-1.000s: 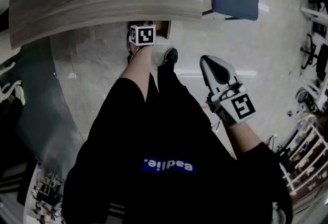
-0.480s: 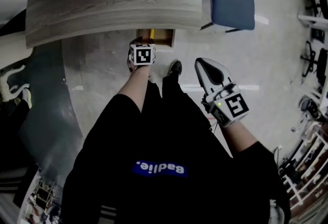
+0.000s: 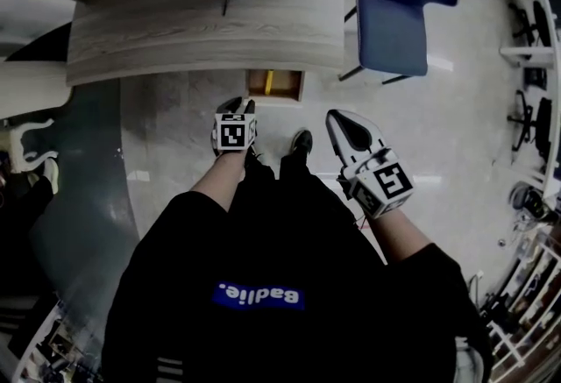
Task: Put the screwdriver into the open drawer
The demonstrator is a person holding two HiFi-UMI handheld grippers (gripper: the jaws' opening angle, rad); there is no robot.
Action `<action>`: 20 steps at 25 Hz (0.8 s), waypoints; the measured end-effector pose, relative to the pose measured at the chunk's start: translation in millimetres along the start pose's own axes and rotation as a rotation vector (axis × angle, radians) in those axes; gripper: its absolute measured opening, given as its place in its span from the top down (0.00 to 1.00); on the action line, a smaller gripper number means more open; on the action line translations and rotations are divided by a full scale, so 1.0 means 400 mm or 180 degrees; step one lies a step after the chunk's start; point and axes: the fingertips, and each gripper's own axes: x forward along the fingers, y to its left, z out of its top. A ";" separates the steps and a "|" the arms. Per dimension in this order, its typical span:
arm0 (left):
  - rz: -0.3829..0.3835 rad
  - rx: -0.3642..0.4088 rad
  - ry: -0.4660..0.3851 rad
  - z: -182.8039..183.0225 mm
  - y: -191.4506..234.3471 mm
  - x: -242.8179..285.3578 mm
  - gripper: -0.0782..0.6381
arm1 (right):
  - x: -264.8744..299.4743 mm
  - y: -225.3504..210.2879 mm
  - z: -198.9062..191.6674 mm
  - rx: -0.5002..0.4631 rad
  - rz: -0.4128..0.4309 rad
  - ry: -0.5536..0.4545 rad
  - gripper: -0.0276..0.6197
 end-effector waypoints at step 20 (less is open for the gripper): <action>-0.0635 0.0289 -0.0920 0.194 -0.113 -0.365 0.89 | 0.030 0.120 0.074 -0.0145 0.0124 -0.0216 0.91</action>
